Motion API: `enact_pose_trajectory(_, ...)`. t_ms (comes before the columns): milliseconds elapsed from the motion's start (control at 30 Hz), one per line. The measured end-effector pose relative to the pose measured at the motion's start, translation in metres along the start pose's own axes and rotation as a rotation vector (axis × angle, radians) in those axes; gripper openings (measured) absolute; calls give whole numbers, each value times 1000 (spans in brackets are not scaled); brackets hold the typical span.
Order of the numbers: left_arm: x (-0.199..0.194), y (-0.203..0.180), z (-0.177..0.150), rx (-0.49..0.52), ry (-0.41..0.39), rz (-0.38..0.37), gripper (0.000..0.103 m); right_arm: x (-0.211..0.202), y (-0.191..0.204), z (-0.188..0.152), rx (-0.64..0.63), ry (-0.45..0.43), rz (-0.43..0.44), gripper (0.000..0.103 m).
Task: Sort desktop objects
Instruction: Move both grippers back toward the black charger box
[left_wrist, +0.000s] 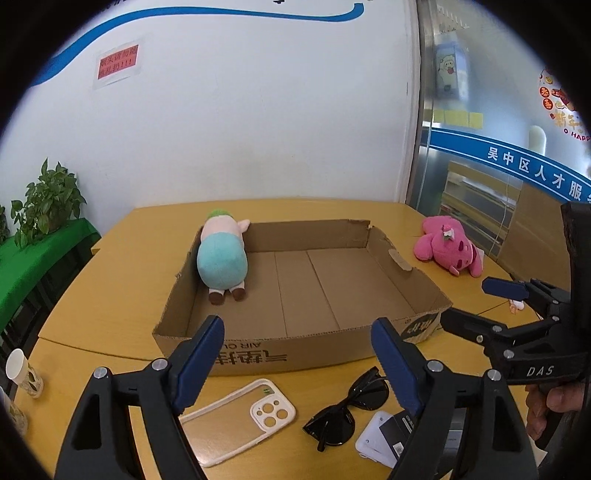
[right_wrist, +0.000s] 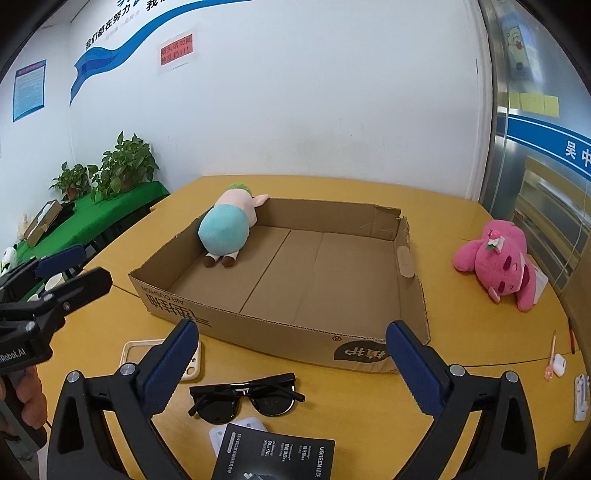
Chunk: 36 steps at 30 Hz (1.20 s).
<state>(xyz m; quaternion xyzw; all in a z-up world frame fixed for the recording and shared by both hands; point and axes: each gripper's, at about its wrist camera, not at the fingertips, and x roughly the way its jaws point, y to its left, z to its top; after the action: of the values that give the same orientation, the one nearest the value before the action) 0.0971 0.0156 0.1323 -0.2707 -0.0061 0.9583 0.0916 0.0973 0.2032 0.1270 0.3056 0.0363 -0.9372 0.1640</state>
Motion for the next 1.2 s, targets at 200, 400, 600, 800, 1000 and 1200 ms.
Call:
enact_pose_trajectory(200,7,-4,-5,-22,25,-4,82,1,-5,0,-9,-7,-5,103)
enact_pose_trajectory(400,11,-2,-4,-32,20,-43,82,5,-7,1,-15,-3,-10,103)
enact_pose_trajectory(600,29,-2,-20,-73,126,-165,82,1,-19,-21,-11,17,41,103)
enact_pose_trajectory(800,41,-14,-48,-58,236,-262,82,-5,-47,-91,2,147,129,103)
enact_pose_trajectory(1000,55,-18,-76,-105,364,-380,82,1,-41,-141,50,257,267,103)
enact_pose_trajectory(1200,59,-10,-88,-128,418,-410,80,9,8,-145,-35,265,373,103)
